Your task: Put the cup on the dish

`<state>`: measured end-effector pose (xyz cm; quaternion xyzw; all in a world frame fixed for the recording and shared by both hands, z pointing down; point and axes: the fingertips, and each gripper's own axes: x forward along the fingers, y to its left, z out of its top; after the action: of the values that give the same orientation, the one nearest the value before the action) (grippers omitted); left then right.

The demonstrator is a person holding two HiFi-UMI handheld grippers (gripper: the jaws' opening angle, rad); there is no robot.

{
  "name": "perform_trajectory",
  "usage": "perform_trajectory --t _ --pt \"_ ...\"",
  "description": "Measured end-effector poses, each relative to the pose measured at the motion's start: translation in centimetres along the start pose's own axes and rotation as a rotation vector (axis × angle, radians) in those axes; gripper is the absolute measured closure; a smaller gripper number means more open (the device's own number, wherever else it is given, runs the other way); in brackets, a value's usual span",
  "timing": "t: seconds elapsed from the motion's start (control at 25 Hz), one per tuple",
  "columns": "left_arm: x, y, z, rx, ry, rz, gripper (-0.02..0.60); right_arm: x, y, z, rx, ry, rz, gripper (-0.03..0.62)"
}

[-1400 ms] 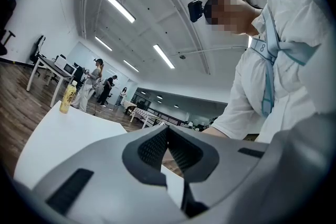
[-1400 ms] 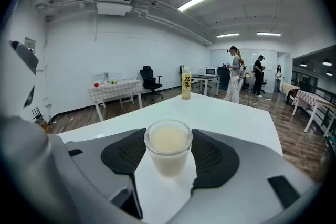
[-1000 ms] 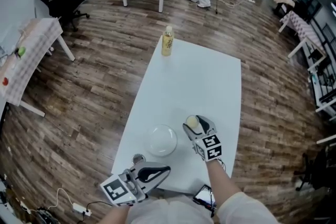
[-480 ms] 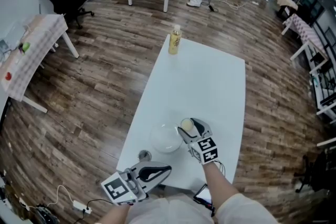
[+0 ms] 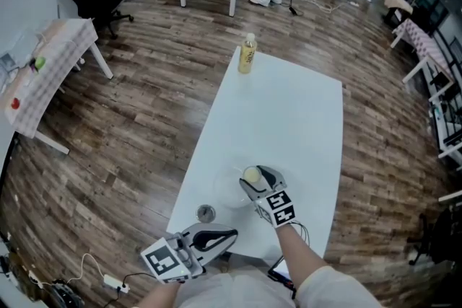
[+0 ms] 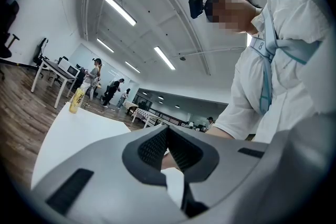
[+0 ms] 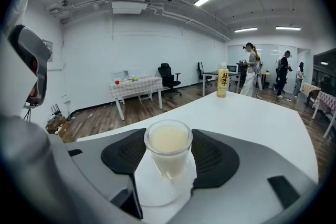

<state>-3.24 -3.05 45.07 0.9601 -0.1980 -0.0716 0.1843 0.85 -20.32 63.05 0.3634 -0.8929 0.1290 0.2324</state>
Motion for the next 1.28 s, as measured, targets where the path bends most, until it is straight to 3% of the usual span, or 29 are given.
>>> perform_trajectory --t 0.6,1.28 --pt "-0.3 0.6 -0.5 -0.020 0.014 -0.009 0.580 2.6 2.3 -2.1 0.005 0.063 0.043 0.309" --pt "0.7 1.2 -0.4 -0.028 0.022 -0.022 0.580 3.1 3.5 -2.4 -0.062 0.045 0.067 0.309"
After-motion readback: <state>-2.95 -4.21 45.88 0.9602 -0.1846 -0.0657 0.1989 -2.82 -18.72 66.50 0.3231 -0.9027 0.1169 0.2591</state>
